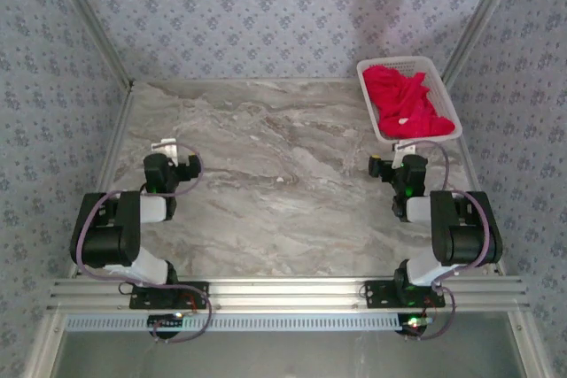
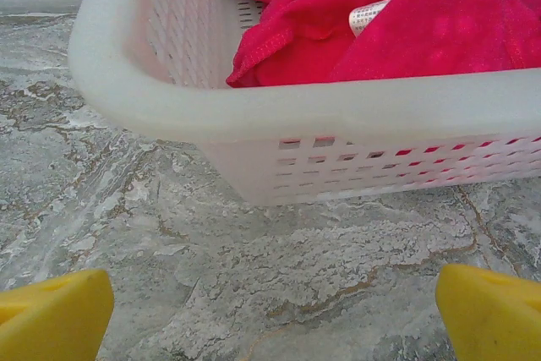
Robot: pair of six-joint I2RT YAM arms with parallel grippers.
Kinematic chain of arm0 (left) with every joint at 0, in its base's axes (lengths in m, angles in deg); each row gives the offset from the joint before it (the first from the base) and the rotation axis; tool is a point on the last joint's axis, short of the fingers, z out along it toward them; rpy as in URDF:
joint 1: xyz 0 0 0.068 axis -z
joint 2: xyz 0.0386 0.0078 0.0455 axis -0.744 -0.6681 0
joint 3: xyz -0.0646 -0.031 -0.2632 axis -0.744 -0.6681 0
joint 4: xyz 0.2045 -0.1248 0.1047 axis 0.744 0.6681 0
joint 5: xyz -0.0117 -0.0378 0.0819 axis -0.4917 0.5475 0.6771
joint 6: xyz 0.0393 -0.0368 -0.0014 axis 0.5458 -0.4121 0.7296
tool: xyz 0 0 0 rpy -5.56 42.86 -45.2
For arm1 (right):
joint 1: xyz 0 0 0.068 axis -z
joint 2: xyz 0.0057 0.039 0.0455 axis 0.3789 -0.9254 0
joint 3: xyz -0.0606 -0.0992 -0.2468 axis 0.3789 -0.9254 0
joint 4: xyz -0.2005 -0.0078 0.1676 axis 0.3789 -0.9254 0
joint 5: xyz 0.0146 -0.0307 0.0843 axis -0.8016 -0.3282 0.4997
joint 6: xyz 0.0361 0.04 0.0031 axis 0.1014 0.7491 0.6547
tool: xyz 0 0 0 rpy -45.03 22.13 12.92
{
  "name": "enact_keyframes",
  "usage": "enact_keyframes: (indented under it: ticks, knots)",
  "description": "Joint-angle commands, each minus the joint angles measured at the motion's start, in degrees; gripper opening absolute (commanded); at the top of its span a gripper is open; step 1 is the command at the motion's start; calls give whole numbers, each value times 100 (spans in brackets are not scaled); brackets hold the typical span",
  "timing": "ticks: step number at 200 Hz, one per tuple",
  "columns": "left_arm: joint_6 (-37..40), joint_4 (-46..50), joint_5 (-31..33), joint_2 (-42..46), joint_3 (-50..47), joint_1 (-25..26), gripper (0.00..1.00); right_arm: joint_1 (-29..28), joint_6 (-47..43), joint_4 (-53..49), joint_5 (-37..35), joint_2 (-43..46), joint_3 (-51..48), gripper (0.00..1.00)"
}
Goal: Fold the inside-out t-shirt
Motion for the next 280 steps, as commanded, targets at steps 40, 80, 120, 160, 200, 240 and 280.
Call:
enact_keyframes:
  ticks: [40,80,120,160,200,240,280]
  knots:
    - [46,-17,-95,-26,104,-10,100,11,-36,43,38,-1,120,100]
    - [49,-17,-101,-33,103,-9,100,11,-33,42,34,-6,118,100]
    - [46,-17,-94,-33,101,-10,100,9,-33,48,37,-1,116,100]
    - [50,-17,-100,-35,103,-10,100,11,-35,48,34,-4,123,100]
    - [48,-17,-97,-34,103,-2,100,10,-33,48,34,-1,120,100]
    - [56,-27,-87,-26,96,-1,100,-43,-65,132,-92,21,70,100]
    - [338,476,-353,1072,-241,233,100,-642,-209,-533,-1374,1456,-283,100]
